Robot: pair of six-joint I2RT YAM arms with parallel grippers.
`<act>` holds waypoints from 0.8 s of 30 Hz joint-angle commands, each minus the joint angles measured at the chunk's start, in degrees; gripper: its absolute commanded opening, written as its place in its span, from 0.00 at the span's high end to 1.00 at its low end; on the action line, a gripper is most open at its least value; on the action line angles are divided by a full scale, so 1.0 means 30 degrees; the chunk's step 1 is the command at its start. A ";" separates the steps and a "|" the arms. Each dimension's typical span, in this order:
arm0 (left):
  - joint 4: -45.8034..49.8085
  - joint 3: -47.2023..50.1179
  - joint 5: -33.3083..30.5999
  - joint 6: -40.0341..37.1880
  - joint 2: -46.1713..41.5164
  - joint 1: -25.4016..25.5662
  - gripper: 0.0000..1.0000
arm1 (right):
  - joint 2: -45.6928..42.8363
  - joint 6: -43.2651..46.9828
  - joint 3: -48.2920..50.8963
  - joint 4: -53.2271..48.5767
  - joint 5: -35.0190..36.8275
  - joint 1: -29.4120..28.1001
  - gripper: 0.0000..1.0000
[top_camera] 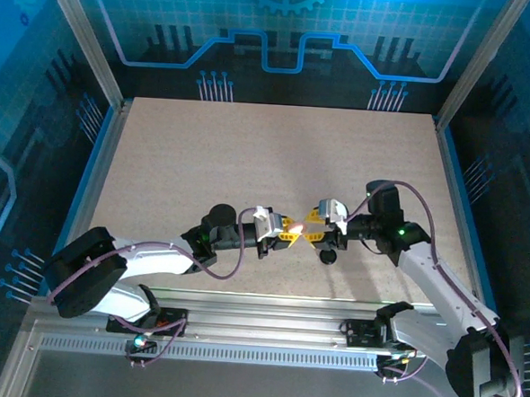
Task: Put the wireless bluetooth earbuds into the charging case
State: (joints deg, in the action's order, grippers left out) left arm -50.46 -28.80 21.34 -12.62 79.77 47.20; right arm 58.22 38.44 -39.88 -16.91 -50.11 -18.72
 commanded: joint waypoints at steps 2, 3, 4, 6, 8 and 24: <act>-0.0898 -0.0298 0.0819 -0.0361 -0.0085 -0.0116 0.80 | 0.0466 0.1055 -0.0828 -0.0670 -0.0629 -0.0348 0.59; -0.0883 -0.0303 0.0872 -0.0342 -0.0075 -0.0104 0.80 | 0.0569 0.1171 -0.0926 -0.0813 -0.0699 -0.0351 0.61; -0.0852 -0.0325 0.0967 -0.0349 -0.0090 -0.0117 0.80 | 0.0701 0.1340 -0.1042 -0.0942 -0.0781 -0.0354 0.63; -0.0820 -0.0333 0.1094 -0.0350 -0.0104 -0.0118 0.80 | 0.0864 0.1607 -0.1223 -0.1209 -0.0920 -0.0402 0.67; -0.0776 -0.0334 0.1046 -0.0389 -0.0132 -0.0108 0.80 | 0.0999 0.1858 -0.1399 -0.1474 -0.0992 -0.0424 0.72; -0.3885 0.0052 -0.1140 0.1766 0.1770 -0.1274 0.50 | 0.2444 0.1749 -0.2903 -0.2614 0.1797 0.0050 0.88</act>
State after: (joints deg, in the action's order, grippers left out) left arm -57.10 -28.77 19.77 -9.96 83.53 44.34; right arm 63.68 43.57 -46.33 -22.48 -46.87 -19.07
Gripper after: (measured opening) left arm 0.491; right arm 0.160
